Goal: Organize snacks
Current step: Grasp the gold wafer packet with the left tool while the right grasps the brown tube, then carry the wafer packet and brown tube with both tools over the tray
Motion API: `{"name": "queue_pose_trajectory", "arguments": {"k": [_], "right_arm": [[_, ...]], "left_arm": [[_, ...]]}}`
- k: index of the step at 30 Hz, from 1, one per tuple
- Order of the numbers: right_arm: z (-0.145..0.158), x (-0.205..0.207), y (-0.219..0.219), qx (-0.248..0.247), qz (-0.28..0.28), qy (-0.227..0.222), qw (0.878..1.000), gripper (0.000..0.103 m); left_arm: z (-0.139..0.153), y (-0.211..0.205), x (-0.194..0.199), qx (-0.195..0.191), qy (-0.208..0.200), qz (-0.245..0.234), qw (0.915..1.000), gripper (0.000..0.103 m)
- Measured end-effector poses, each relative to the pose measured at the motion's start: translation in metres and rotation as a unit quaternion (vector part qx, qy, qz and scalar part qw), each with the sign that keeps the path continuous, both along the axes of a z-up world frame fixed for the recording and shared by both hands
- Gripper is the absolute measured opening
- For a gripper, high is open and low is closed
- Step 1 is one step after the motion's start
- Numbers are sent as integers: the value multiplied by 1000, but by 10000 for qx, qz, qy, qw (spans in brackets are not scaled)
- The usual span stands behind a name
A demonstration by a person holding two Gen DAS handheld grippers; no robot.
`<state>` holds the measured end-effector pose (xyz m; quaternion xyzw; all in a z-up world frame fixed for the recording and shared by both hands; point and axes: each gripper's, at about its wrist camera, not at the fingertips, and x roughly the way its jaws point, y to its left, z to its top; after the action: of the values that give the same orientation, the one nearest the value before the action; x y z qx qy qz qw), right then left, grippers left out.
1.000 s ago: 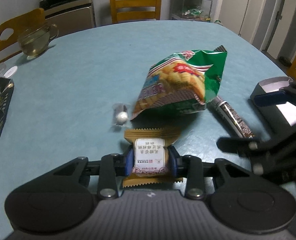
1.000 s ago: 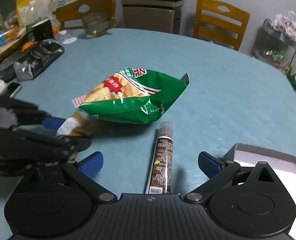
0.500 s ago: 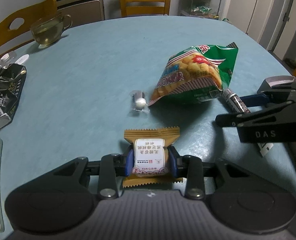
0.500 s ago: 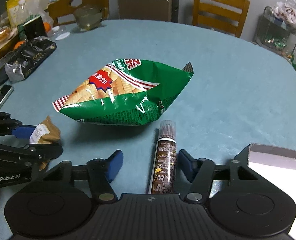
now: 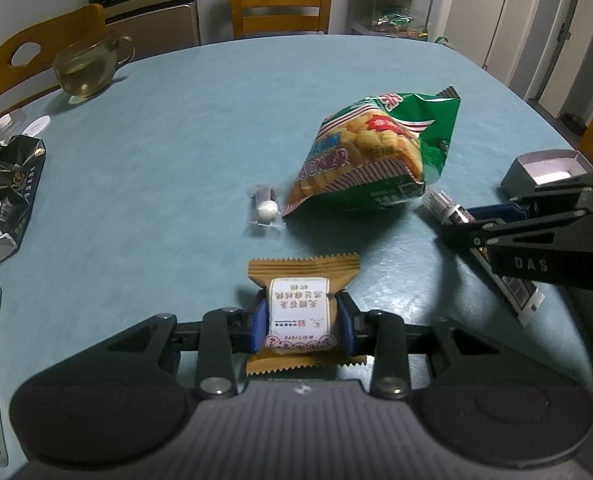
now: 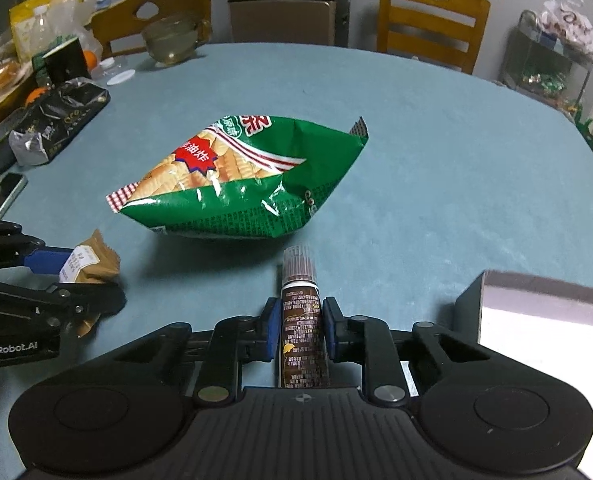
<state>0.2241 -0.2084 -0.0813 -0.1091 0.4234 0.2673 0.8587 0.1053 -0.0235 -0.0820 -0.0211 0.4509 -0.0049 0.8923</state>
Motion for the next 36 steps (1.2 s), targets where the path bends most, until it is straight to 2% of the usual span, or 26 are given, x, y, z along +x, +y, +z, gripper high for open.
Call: {"name": "queue_pose_trajectory", "arguments": {"k": [5,14,23,36], "right_arm": [[3,-14,-4,126,-32,94,9999,24],[25,-46,-18,510,-100,-13,9987,23],[53,-67,-35,816,-303,-293,9958,23],[72,-83,-59,998,-728,-622,9904,23]], "left_arm": [[5,-5,-2,-30,-61,-95,9999,33],[18,-19,-7,-31,-205,-378,9991,32],[38,-35,-16,57,-467,-705,9964,32],[64,-52,-20,124,-764,-1002,9920,32]]}}
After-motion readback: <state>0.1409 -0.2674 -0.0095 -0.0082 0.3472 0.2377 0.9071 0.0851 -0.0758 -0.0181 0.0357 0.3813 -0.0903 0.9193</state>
